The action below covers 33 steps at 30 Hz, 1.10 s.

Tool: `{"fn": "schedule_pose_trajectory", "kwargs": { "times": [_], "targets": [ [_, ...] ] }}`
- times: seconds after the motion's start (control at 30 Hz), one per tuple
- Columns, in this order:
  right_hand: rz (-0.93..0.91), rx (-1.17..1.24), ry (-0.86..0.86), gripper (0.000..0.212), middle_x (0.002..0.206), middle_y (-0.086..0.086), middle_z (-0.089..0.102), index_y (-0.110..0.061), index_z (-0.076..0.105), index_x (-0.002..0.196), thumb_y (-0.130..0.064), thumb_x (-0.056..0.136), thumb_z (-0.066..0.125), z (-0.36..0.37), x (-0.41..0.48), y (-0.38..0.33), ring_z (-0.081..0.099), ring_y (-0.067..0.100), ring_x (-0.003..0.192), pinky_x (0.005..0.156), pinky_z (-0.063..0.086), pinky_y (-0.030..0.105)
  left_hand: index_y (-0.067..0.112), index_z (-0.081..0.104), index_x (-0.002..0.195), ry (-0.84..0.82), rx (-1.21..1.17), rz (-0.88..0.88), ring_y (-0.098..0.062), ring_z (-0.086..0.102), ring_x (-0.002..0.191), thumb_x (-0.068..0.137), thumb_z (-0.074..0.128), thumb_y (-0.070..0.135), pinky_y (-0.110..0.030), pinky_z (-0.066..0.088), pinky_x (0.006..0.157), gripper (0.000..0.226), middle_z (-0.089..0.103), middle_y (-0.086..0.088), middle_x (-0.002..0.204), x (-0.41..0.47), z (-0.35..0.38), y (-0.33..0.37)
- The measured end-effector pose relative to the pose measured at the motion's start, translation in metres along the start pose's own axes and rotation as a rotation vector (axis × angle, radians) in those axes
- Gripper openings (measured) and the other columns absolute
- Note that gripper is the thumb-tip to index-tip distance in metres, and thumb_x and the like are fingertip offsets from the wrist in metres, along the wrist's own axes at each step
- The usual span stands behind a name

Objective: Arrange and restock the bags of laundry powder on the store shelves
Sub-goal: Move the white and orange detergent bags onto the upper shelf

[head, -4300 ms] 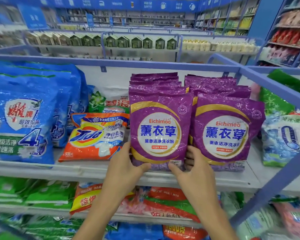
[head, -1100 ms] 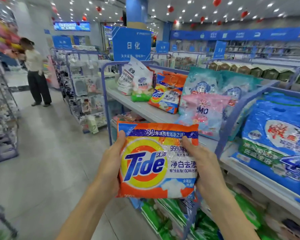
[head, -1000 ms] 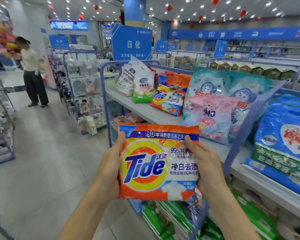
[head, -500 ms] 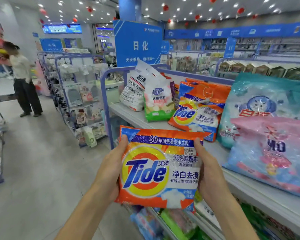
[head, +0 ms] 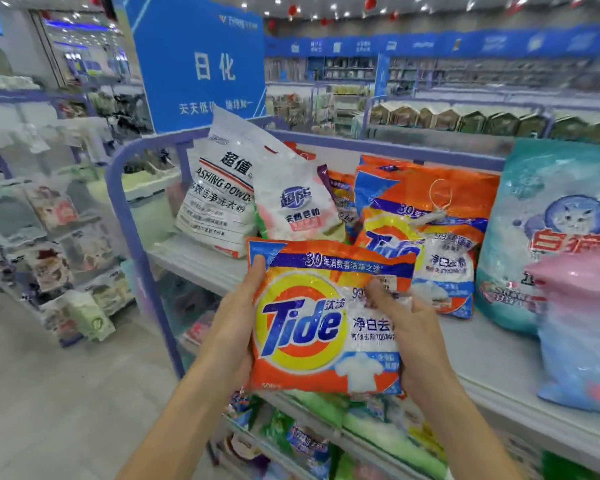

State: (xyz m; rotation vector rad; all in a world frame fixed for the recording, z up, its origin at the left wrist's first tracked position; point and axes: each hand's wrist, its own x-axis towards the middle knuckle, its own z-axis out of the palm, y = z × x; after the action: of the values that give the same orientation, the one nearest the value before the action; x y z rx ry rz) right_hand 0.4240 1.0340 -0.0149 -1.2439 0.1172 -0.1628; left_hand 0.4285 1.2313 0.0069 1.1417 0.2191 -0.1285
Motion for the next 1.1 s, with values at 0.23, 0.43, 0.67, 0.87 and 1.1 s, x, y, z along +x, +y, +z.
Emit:
{"fn": "schedule_pose_trajectory", "kwargs": {
  "times": [0.23,0.43,0.67,0.87,1.1],
  "targets": [
    [-0.052,0.048,0.276,0.024,0.101,0.015,0.079,-0.017,0.077,0.092,-0.040,0.090,0.072,0.024,0.038,0.002,0.077,0.034,0.089,0.084,0.061,0.051,0.013,0.071,0.121,-0.201,0.034,0.013,-0.040,0.072,0.104,0.087,0.071,0.040,-0.061,0.054,0.095,0.044,0.074,-0.020,0.114,0.095,0.004,0.023],
    [-0.143,-0.040,0.455,0.027,0.092,0.006,0.080,-0.020,0.073,0.085,-0.044,0.096,0.066,-0.002,0.064,-0.023,0.078,0.024,0.078,0.070,0.062,0.037,0.017,0.072,0.117,-0.371,0.098,0.005,-0.035,0.074,0.101,0.096,0.066,0.039,-0.058,0.056,0.095,0.031,0.077,-0.012,0.108,0.136,0.058,0.023],
    [-0.119,-0.088,0.587,0.029,0.106,0.022,0.076,-0.012,0.071,0.089,-0.040,0.096,0.067,-0.039,0.075,-0.021,0.076,0.039,0.093,0.085,0.060,0.055,0.012,0.071,0.107,-0.416,0.025,-0.008,-0.025,0.077,0.084,0.101,0.061,0.021,-0.039,0.064,0.071,0.015,0.078,-0.011,0.099,0.157,0.097,-0.008],
    [-0.113,-0.098,0.547,0.023,0.104,0.010,0.080,-0.014,0.074,0.106,-0.034,0.098,0.066,-0.050,0.077,-0.018,0.077,0.030,0.093,0.083,0.062,0.045,0.008,0.066,0.102,-0.386,0.020,0.017,-0.019,0.076,0.069,0.100,0.061,0.018,-0.030,0.060,0.058,0.012,0.079,-0.006,0.084,0.160,0.100,-0.016],
    [-0.368,-0.744,0.825,0.027,0.107,-0.014,0.062,-0.030,0.059,0.113,-0.034,0.091,0.075,-0.041,0.077,-0.016,0.064,0.010,0.097,0.086,0.058,0.044,0.021,0.072,0.108,-0.269,0.340,0.258,-0.018,0.076,0.091,0.095,0.070,0.017,-0.034,0.063,0.075,0.014,0.079,0.002,0.098,0.166,0.058,-0.006]
  ]
}}
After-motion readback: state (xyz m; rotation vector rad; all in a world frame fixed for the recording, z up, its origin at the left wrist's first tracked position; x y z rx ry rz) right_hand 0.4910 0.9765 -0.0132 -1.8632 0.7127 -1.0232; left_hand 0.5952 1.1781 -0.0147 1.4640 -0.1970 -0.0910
